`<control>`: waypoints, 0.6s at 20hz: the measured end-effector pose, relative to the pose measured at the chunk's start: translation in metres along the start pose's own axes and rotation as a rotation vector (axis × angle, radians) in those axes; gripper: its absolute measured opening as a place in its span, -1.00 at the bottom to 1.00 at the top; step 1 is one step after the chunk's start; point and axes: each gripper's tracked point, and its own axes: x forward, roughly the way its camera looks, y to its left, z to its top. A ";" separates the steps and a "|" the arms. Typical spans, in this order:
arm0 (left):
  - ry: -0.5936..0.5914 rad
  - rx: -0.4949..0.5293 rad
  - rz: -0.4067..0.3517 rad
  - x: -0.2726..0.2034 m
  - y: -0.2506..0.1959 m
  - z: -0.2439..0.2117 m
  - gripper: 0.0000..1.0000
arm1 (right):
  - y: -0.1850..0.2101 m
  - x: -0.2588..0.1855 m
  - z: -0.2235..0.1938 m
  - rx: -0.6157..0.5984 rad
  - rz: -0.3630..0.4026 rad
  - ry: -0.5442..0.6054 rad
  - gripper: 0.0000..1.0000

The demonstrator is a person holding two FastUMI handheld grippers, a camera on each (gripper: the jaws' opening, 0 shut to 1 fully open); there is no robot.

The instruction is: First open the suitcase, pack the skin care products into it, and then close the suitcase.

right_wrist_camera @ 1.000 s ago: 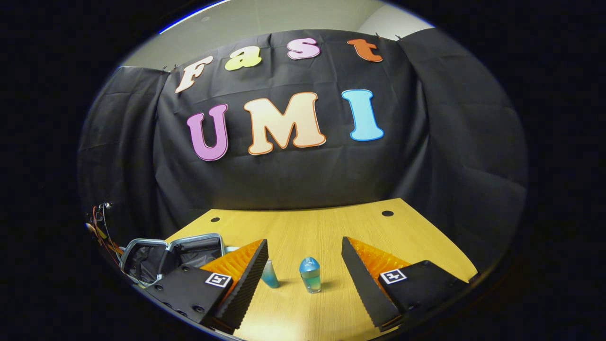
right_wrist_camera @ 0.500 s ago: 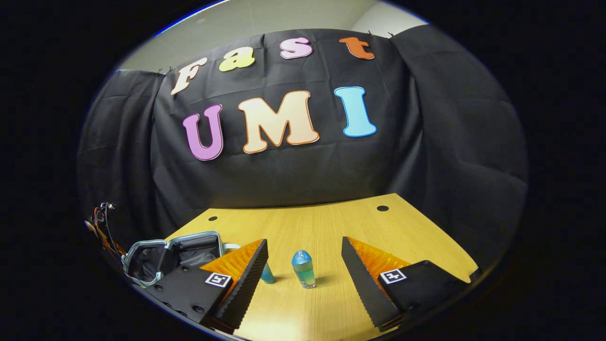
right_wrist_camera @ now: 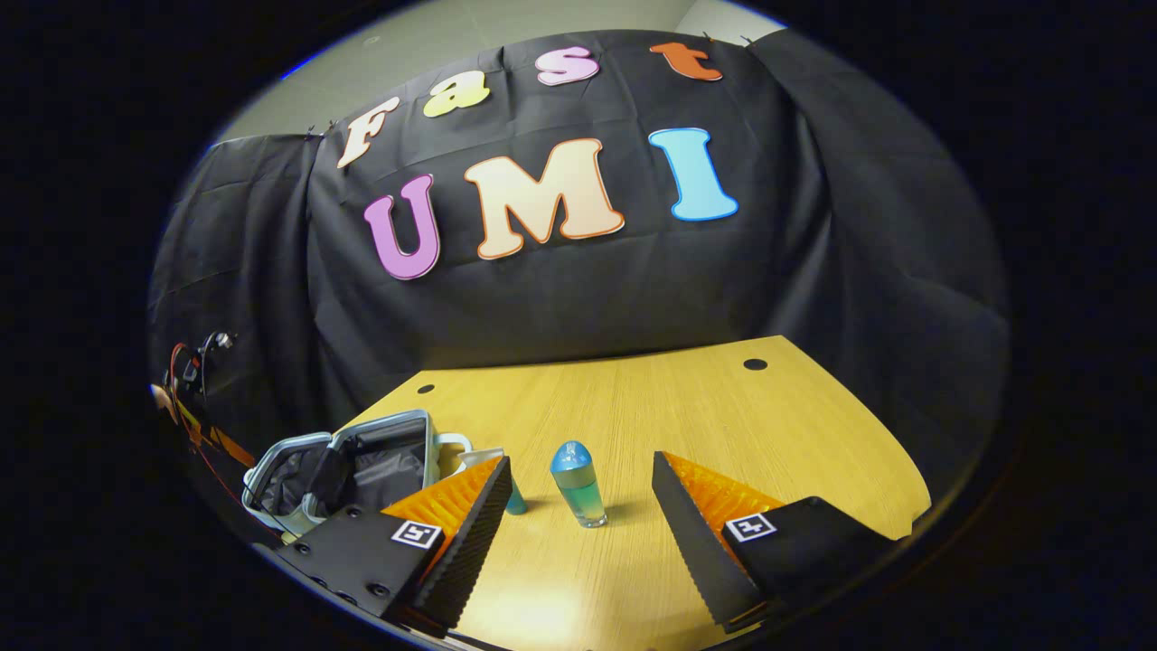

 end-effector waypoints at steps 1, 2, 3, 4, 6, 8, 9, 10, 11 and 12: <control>0.017 -0.002 -0.058 -0.007 -0.036 -0.005 0.69 | 0.000 0.002 -0.004 -0.005 0.023 0.017 0.95; 0.026 -0.009 -0.113 -0.008 -0.071 -0.009 0.69 | -0.002 0.003 -0.006 -0.012 0.044 0.033 0.95; 0.040 -0.010 -0.160 -0.009 -0.104 -0.014 0.70 | -0.005 0.006 -0.009 -0.021 0.063 0.048 0.95; 0.050 -0.003 -0.189 -0.009 -0.130 -0.020 0.70 | -0.008 0.008 -0.011 -0.028 0.082 0.064 0.95; 0.053 0.023 -0.213 -0.003 -0.177 -0.027 0.70 | -0.014 0.014 -0.017 -0.039 0.119 0.089 0.95; 0.055 0.036 -0.248 -0.002 -0.226 -0.032 0.66 | -0.017 0.022 -0.022 -0.050 0.156 0.113 0.96; 0.053 0.039 -0.273 -0.005 -0.248 -0.034 0.67 | -0.017 0.027 -0.027 -0.059 0.175 0.125 0.96; 0.050 0.040 -0.300 -0.006 -0.268 -0.034 0.72 | -0.019 0.033 -0.032 -0.072 0.188 0.142 0.95; 0.046 0.041 -0.321 -0.005 -0.288 -0.035 0.71 | -0.020 0.037 -0.040 -0.085 0.205 0.160 0.96; 0.034 0.043 -0.342 -0.003 -0.307 -0.035 0.72 | -0.021 0.044 -0.047 -0.096 0.221 0.174 0.96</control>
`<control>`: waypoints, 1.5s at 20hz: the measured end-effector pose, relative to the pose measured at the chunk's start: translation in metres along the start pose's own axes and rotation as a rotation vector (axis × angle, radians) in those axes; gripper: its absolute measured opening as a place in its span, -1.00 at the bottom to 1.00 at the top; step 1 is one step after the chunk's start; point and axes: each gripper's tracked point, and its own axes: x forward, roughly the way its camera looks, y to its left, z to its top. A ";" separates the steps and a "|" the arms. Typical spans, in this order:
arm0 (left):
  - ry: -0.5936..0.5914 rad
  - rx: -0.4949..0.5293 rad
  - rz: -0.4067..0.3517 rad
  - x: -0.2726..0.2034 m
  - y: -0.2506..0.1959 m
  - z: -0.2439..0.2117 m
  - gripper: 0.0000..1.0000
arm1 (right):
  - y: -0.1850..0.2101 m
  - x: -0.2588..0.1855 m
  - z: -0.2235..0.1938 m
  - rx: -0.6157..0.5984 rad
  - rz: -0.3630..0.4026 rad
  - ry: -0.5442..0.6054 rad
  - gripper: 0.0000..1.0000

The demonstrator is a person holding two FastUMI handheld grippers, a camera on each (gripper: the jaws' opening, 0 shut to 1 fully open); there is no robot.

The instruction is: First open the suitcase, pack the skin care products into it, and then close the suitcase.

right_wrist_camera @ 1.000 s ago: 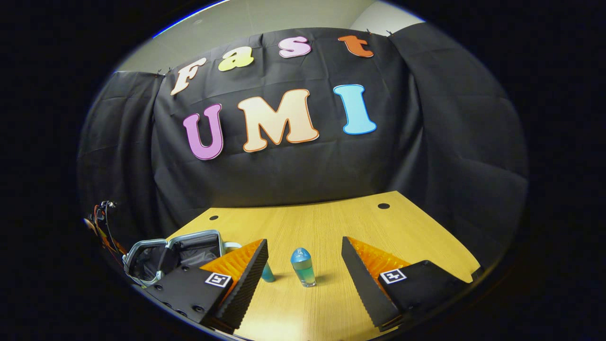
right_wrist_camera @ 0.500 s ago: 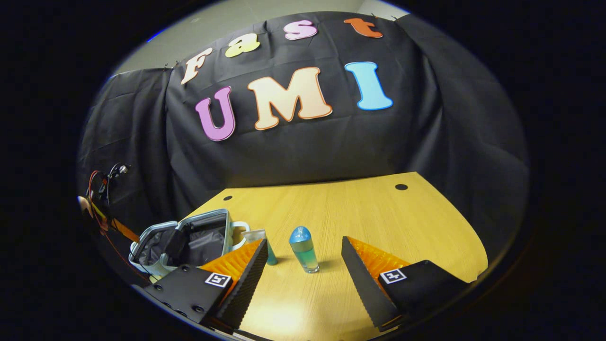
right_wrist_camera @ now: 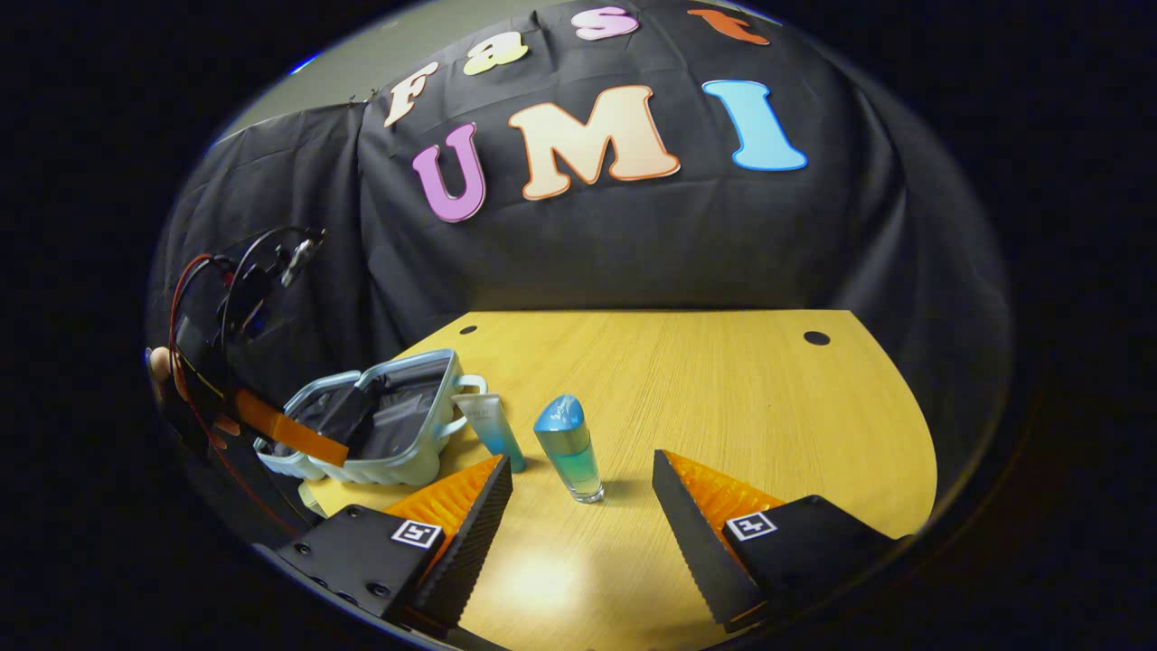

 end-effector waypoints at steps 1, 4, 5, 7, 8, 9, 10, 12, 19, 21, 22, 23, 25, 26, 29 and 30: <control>-0.012 0.002 -0.016 0.008 -0.014 0.001 0.71 | -0.002 0.005 -0.007 -0.009 0.017 0.014 0.96; -0.090 0.032 -0.043 0.040 -0.048 0.016 0.72 | -0.006 0.024 -0.022 -0.030 0.053 0.052 0.96; -0.130 0.054 -0.039 0.051 -0.054 0.024 0.72 | -0.008 0.029 -0.025 -0.039 0.058 0.058 0.96; -0.191 0.085 -0.036 0.069 -0.065 0.037 0.71 | -0.011 0.041 -0.031 -0.043 0.071 0.063 0.96; -0.216 0.089 -0.048 0.079 -0.070 0.043 0.71 | -0.011 0.047 -0.034 -0.038 0.079 0.066 0.96; -0.229 0.086 -0.053 0.087 -0.076 0.046 0.71 | -0.011 0.054 -0.037 -0.032 0.086 0.068 0.97; -0.234 0.081 -0.057 0.095 -0.081 0.048 0.77 | -0.010 0.061 -0.038 -0.028 0.093 0.069 0.97; -0.250 0.071 -0.046 0.109 -0.081 0.054 0.71 | -0.009 0.073 -0.044 -0.033 0.102 0.069 0.97; -0.385 -0.022 -0.022 0.149 -0.082 0.089 0.62 | -0.003 0.101 -0.053 -0.031 0.133 0.070 0.97; -0.382 -0.021 0.002 0.158 -0.077 0.090 0.58 | -0.003 0.106 -0.054 -0.030 0.137 0.068 0.97; -0.383 -0.024 0.003 0.161 -0.078 0.089 0.55 | -0.003 0.109 -0.054 -0.035 0.135 0.066 0.97; -0.388 -0.032 0.002 0.162 -0.079 0.090 0.59 | -0.004 0.110 -0.056 -0.038 0.133 0.065 0.97; -0.387 -0.039 -0.001 0.168 -0.081 0.089 0.28 | -0.003 0.113 -0.056 -0.032 0.137 0.064 0.97; -0.396 -0.035 0.019 0.171 -0.078 0.090 0.17 | -0.001 0.115 -0.055 -0.027 0.141 0.064 0.97; -0.411 -0.029 0.026 0.171 -0.079 0.092 -0.23 | 0.001 0.116 -0.056 -0.037 0.146 0.059 0.96; -0.405 -0.028 0.021 0.170 -0.080 0.091 -0.26 | 0.001 0.117 -0.055 -0.043 0.146 0.055 0.94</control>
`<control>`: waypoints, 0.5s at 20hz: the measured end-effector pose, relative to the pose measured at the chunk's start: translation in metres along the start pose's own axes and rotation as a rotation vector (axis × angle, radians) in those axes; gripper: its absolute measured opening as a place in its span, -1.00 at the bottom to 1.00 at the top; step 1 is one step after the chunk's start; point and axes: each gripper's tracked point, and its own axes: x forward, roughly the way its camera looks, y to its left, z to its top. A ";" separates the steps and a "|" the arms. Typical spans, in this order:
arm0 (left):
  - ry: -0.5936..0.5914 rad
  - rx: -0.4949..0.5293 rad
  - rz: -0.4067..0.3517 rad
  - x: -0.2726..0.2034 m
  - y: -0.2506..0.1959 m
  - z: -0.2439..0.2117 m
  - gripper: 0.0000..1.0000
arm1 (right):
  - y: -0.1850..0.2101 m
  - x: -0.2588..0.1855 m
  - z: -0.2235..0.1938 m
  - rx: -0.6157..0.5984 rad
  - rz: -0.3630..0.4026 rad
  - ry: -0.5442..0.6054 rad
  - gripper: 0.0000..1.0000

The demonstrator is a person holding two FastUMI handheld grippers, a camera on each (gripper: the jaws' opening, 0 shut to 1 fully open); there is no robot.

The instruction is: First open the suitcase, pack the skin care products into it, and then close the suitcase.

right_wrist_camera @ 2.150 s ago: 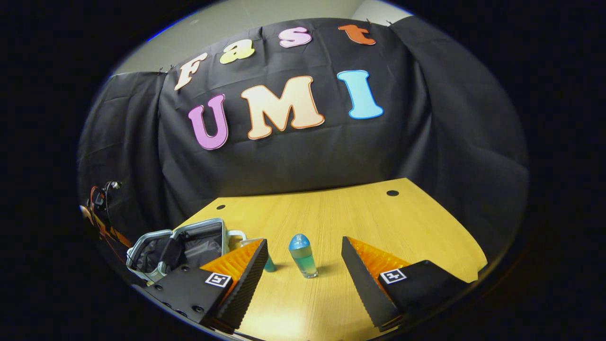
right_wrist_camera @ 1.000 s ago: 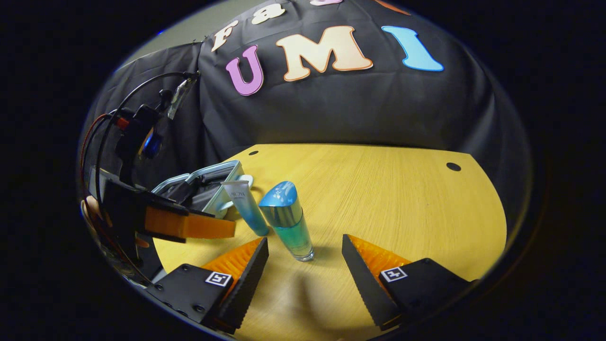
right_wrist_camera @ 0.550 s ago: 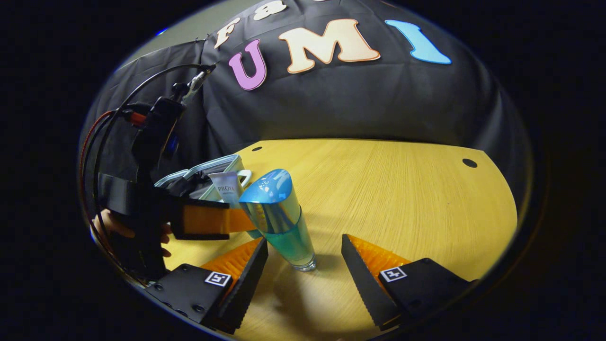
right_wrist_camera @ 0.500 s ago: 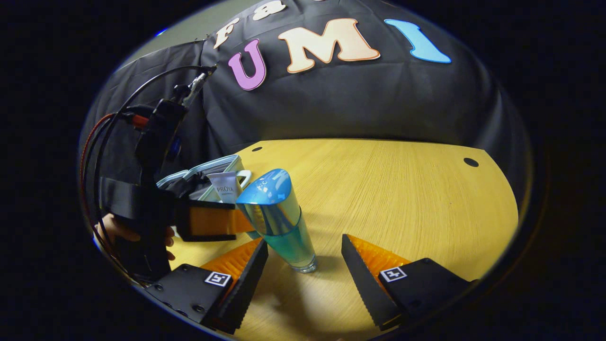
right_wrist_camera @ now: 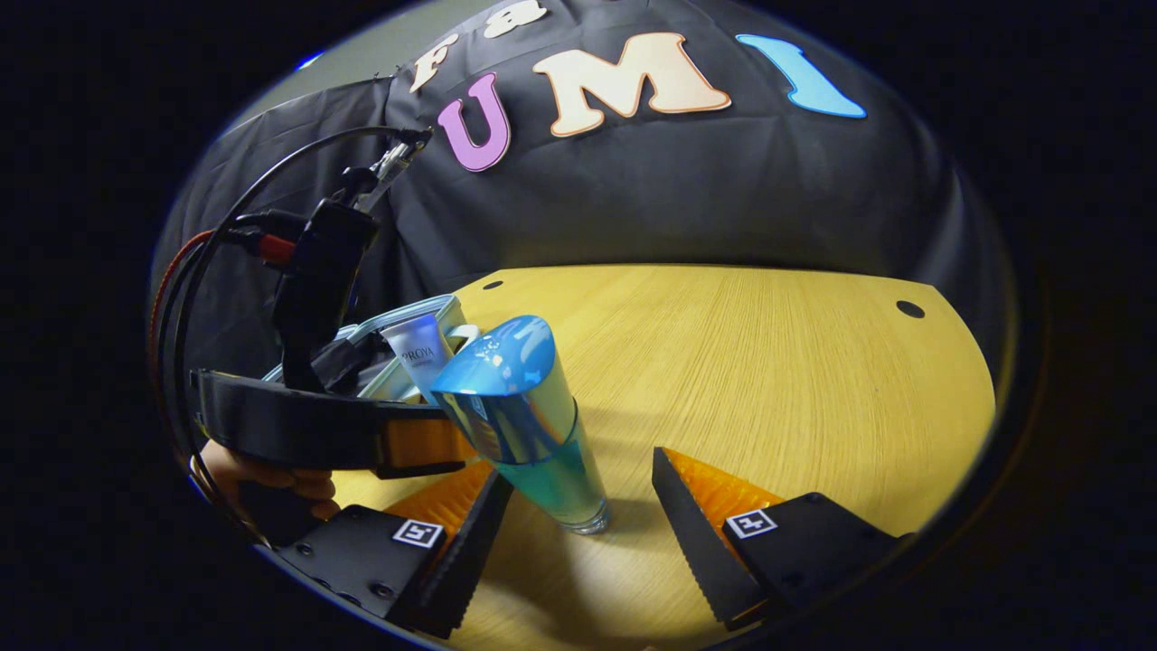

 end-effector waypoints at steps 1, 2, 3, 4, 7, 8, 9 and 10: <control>0.005 0.003 -0.002 -0.001 0.000 0.000 -0.29 | 0.001 -0.001 0.000 -0.004 -0.001 -0.002 0.94; 0.003 0.004 -0.002 -0.005 -0.001 0.002 -0.29 | 0.001 0.000 0.002 -0.010 -0.004 -0.006 0.90; -0.004 0.003 -0.005 -0.009 -0.001 0.008 -0.29 | 0.001 -0.001 0.002 -0.016 -0.006 -0.012 0.87; -0.014 0.001 -0.013 -0.015 -0.003 0.014 -0.30 | 0.003 0.000 0.003 -0.020 -0.004 -0.016 0.70; -0.028 0.009 -0.037 -0.040 -0.006 0.033 -0.30 | 0.009 0.003 -0.001 -0.031 -0.016 -0.004 0.44; -0.035 0.014 -0.036 -0.049 -0.004 0.039 -0.30 | 0.011 0.003 0.000 -0.051 -0.028 0.001 0.08; -0.042 0.023 -0.030 -0.058 -0.001 0.045 -0.31 | 0.013 0.003 -0.003 -0.081 -0.028 0.009 0.05; -0.041 0.029 -0.026 -0.067 0.002 0.049 -0.31 | 0.016 0.002 -0.004 -0.100 -0.028 0.019 0.00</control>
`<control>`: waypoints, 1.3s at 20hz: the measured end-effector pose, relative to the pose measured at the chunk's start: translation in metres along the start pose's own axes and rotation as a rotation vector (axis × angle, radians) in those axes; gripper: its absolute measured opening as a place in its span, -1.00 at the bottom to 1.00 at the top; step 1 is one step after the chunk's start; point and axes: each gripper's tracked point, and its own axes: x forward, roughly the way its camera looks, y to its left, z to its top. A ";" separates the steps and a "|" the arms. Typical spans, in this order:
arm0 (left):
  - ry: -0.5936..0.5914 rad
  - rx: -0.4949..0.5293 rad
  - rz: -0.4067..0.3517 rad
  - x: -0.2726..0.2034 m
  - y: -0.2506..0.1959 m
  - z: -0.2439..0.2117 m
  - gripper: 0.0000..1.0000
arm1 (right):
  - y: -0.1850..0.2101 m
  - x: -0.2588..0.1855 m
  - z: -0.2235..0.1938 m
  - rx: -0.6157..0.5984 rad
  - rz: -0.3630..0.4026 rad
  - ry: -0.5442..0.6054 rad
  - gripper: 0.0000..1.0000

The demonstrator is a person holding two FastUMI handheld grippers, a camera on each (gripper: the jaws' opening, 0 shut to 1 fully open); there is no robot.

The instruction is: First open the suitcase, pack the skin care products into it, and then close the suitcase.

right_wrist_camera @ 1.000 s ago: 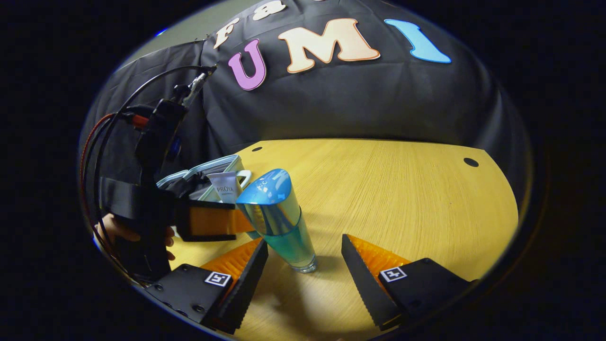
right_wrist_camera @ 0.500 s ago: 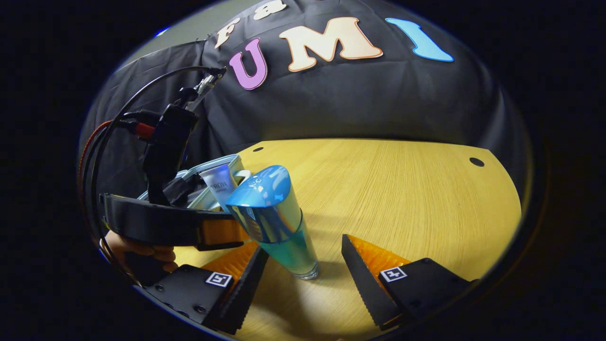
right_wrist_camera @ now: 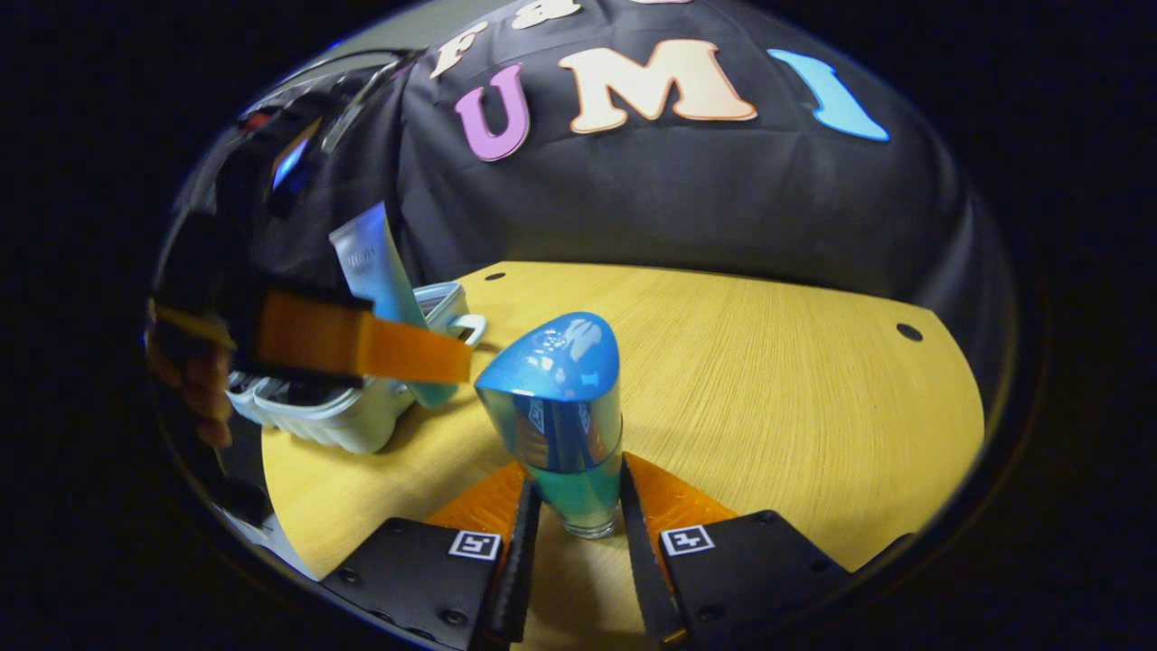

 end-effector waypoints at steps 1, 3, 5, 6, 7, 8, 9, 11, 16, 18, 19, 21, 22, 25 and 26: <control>0.004 0.004 0.002 -0.008 0.003 0.004 -0.24 | 0.003 -0.003 -0.001 -0.011 0.007 0.008 -0.09; 0.035 -0.004 0.007 -0.024 0.012 0.004 -0.30 | 0.006 -0.006 -0.003 0.008 0.018 0.028 -0.12; 0.077 -0.029 0.033 -0.042 0.029 0.003 -0.24 | 0.005 -0.011 -0.005 0.022 0.009 0.044 -0.13; 0.091 -0.042 0.045 -0.051 0.039 0.005 -0.30 | 0.002 -0.012 -0.006 0.024 0.003 0.052 -0.14; 0.104 -0.056 0.061 -0.059 0.051 0.007 -0.30 | 0.000 -0.014 -0.007 0.031 0.000 0.058 -0.13; 0.119 -0.066 0.078 -0.066 0.065 0.009 -0.30 | -0.002 -0.016 -0.008 0.048 0.003 0.066 -0.19; 0.134 -0.069 0.095 -0.072 0.076 0.010 -0.30 | -0.004 -0.017 -0.009 0.063 0.008 0.073 -0.22; 0.192 -0.068 0.146 -0.080 0.109 0.005 -0.30 | -0.011 -0.019 -0.008 0.075 -0.003 0.078 -0.19; 0.364 -0.124 0.217 -0.078 0.172 -0.023 -0.30 | -0.024 -0.025 -0.009 0.103 -0.016 0.094 -0.23; 0.424 -0.151 0.242 -0.069 0.180 -0.036 -0.29 | -0.029 -0.025 -0.010 0.129 -0.028 0.100 -0.27; 0.446 -0.151 0.235 -0.064 0.180 -0.041 -0.29 | -0.031 -0.028 -0.011 0.139 -0.035 0.104 -0.27; 0.515 -0.165 0.213 -0.054 0.182 -0.058 -0.30 | -0.031 -0.031 -0.010 0.156 -0.044 0.111 -0.27; 0.559 -0.177 0.203 -0.049 0.184 -0.068 -0.29 | -0.031 -0.034 -0.008 0.165 -0.049 0.109 -0.28; 0.660 -0.191 0.201 -0.039 0.191 -0.086 -0.29 | -0.024 -0.047 0.001 0.188 -0.061 0.103 -0.27; 0.680 -0.191 0.193 -0.034 0.195 -0.091 -0.29 | -0.019 -0.052 0.004 0.185 -0.064 0.104 -0.28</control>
